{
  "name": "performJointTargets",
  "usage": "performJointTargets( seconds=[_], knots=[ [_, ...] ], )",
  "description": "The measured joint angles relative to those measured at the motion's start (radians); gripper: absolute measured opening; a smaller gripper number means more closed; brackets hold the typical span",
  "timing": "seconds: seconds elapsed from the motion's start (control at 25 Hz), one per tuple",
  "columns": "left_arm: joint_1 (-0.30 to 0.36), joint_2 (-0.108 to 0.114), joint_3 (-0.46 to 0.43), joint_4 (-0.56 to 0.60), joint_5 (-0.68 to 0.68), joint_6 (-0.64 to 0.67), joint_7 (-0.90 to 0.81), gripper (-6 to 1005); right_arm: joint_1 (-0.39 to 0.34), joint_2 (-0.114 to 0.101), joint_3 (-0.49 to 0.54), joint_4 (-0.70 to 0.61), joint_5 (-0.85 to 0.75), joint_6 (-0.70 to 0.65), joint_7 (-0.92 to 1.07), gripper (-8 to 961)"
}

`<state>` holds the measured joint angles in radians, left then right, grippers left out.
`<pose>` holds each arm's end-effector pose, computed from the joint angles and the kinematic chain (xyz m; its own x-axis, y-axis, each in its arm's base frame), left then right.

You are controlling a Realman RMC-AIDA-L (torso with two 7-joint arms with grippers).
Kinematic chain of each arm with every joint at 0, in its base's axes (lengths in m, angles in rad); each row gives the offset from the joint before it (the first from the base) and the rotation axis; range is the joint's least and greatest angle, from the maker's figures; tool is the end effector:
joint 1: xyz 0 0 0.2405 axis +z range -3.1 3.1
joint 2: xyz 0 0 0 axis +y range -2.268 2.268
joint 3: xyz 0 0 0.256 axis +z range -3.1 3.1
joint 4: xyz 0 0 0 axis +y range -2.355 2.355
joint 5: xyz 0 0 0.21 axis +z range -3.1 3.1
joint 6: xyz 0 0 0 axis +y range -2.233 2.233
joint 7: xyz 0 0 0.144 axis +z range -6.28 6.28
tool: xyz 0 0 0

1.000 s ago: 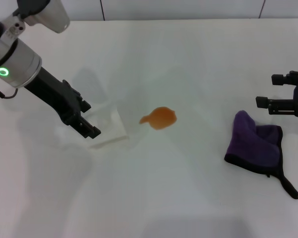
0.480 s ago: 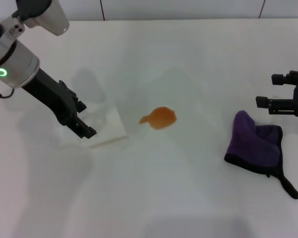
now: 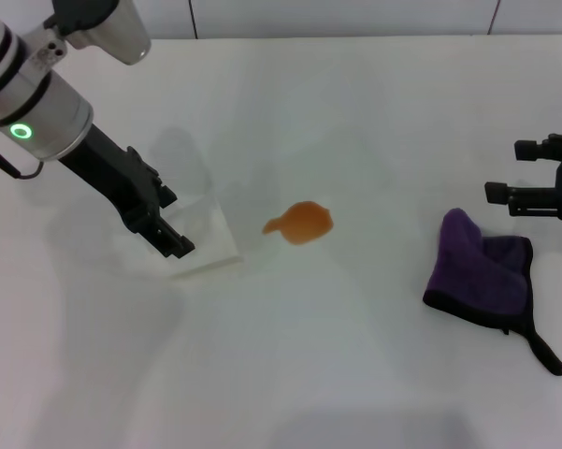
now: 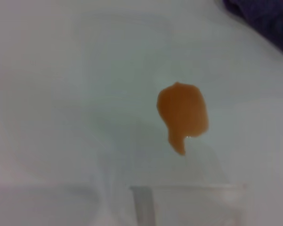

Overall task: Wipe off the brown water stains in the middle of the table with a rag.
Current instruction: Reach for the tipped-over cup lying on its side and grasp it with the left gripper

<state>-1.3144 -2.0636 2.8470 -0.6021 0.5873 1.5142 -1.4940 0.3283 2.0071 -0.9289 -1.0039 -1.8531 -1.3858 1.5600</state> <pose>-0.1933 0.4083 0.0029 0.8794 0.3426 -0.3304 0.3225 -0.9395 -0.1158 0.2840 0.3336 0.0627 0.8530 -0.3154 -0.4158 -0.4812 -0.7837 -0.3928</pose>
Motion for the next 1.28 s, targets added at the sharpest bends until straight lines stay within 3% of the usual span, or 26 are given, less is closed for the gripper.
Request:
performJointTargets(
  seconds=[1.28],
  knots=[
    [0.000, -0.007, 0.000, 0.038, -0.010, -0.042, 0.000, 772, 0.000, -0.001, 0.012, 0.003, 0.011, 0.001, -0.012, 825]
  ],
)
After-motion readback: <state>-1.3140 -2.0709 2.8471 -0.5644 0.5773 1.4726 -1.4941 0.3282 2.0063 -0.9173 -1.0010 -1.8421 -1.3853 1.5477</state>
